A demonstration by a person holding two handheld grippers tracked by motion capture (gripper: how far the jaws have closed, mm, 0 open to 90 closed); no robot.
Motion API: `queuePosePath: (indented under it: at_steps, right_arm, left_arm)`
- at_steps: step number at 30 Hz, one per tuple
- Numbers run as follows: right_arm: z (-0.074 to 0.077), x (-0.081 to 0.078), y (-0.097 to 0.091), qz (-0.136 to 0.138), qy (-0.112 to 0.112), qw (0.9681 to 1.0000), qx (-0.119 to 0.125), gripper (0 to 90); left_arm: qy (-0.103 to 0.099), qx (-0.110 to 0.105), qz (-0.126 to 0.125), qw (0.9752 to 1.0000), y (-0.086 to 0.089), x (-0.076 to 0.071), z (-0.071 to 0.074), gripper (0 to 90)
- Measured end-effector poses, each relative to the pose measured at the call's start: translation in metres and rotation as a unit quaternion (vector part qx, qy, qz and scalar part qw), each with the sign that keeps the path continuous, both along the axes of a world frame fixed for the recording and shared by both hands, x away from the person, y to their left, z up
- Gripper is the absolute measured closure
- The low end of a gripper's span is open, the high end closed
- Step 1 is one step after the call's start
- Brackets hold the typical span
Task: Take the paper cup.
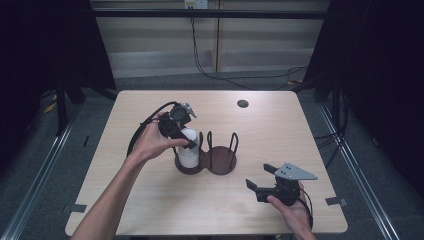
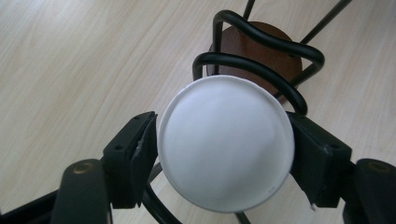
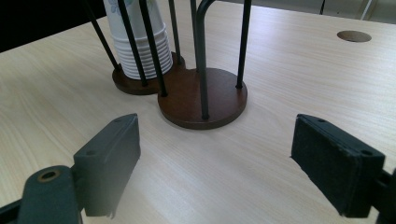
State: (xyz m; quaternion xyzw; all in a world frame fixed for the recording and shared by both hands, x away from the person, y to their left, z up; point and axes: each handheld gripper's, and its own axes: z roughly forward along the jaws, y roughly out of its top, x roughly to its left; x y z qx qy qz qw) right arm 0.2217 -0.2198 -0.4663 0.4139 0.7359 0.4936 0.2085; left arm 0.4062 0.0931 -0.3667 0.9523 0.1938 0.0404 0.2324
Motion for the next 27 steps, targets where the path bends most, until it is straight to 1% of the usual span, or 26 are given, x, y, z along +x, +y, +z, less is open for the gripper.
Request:
queuePosePath:
  at_steps: [3, 4, 6, 7, 10, 12, 14, 17, 18, 19, 20, 23, 25, 27]
  right_arm:
    - [0.0000, 0.0003, -0.0012, -0.004, 0.003, 1.0000, 0.004, 14.6]
    - [-0.0001, 0.0005, -0.0016, -0.004, 0.004, 1.0000, 0.004, 14.6]
    - [-0.0003, 0.0007, -0.0021, -0.004, 0.004, 1.0000, 0.006, 14.6]
    - [-0.0003, 0.0008, -0.0021, -0.004, 0.002, 1.0000, 0.005, 14.6]
    - [-0.0003, 0.0007, -0.0018, -0.004, 0.004, 1.0000, 0.004, 14.6]
    - [-0.0005, 0.0009, -0.0018, -0.004, 0.006, 1.0000, 0.004, 14.6]
    - [-0.0008, 0.0015, -0.0019, -0.006, 0.007, 0.9999, 0.006, 14.6]
    - [-0.0010, 0.0018, -0.0023, -0.008, 0.013, 0.9998, 0.008, 14.4]
    - [-0.0010, 0.0018, -0.0026, -0.008, 0.012, 0.9998, 0.009, 14.4]
    - [-0.0011, 0.0021, -0.0031, -0.007, 0.011, 0.9999, 0.011, 14.4]
    - [-0.0012, 0.0021, -0.0031, -0.008, 0.013, 0.9998, 0.013, 14.4]
    - [-0.0015, 0.0026, -0.0033, -0.010, 0.011, 0.9998, 0.011, 14.4]
    - [-0.0015, 0.0028, -0.0034, -0.012, 0.011, 0.9998, 0.010, 14.4]
    - [-0.0015, 0.0026, -0.0037, -0.013, 0.011, 0.9998, 0.010, 14.4]
  left_arm:
    - [-0.001, 0.005, 0.002, 1.0000, -0.0016, -0.0003, -0.0009, 32.2]
    - [-0.005, 0.008, -0.002, 1.0000, -0.0020, -0.0002, -0.0006, 32.3]
    - [-0.004, 0.009, -0.001, 1.0000, -0.0023, -0.0007, -0.0002, 32.7]
    - [-0.004, 0.008, -0.003, 1.0000, -0.0020, -0.0003, -0.0003, 32.7]
    - [-0.002, 0.000, 0.005, 1.0000, -0.0002, 0.0003, 0.0014, 33.4]
    - [0.002, -0.006, 0.007, 1.0000, 0.0010, 0.0015, 0.0017, 33.7]
    - [-0.001, -0.009, 0.008, 0.9999, 0.0012, 0.0016, 0.0018, 33.8]
    - [0.001, -0.011, 0.007, 0.9999, 0.0017, 0.0016, 0.0027, 34.2]
    - [-0.002, -0.012, 0.006, 0.9999, 0.0024, 0.0017, 0.0036, 34.3]
    - [0.003, -0.012, 0.006, 0.9999, 0.0029, 0.0016, 0.0044, 34.4]
    - [-0.001, -0.017, 0.008, 0.9998, 0.0031, 0.0018, 0.0040, 34.5]
    - [-0.001, -0.022, 0.014, 0.9997, 0.0026, 0.0007, 0.0049, 35.0]
    - [-0.006, -0.017, 0.008, 0.9998, 0.0022, -0.0004, 0.0063, 35.2]
    - [-0.003, -0.016, 0.006, 0.9998, 0.0028, -0.0004, 0.0075, 35.3]
